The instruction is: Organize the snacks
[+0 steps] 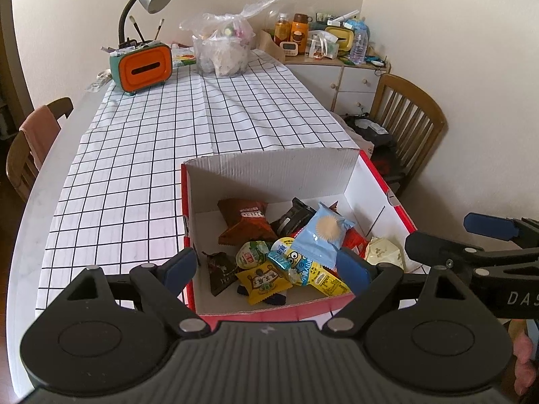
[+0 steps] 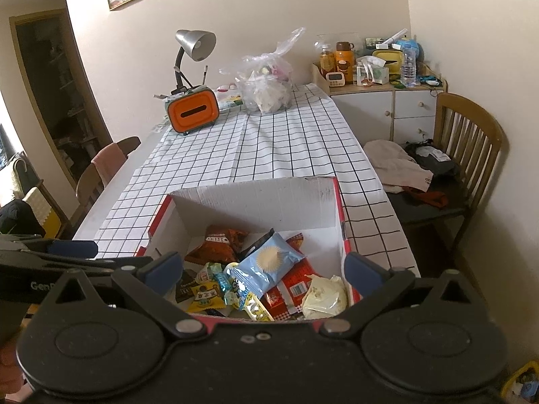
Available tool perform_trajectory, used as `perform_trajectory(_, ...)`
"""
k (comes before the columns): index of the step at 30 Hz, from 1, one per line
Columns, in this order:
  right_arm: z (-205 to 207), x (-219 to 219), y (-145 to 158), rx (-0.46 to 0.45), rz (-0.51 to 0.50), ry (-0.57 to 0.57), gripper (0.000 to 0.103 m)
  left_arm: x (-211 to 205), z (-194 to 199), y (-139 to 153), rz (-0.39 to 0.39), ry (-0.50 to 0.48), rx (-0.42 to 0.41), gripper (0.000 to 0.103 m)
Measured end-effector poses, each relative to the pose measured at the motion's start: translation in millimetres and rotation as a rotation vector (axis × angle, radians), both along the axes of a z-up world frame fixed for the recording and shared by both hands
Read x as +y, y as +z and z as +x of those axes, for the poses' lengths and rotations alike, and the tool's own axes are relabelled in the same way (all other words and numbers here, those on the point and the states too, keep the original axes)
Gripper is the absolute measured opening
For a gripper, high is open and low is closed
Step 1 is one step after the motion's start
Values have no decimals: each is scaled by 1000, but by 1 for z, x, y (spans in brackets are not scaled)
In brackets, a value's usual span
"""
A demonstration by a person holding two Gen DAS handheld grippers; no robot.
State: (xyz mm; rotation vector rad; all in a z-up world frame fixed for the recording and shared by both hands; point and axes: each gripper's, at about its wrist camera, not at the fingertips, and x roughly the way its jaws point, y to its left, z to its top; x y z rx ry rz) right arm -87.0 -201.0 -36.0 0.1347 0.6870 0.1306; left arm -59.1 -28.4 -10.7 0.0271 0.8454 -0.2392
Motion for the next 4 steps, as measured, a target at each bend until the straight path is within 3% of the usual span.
perform_trajectory(4,0,3,0,0,-1,-1,103,3,0,0,-6,4,0,90)
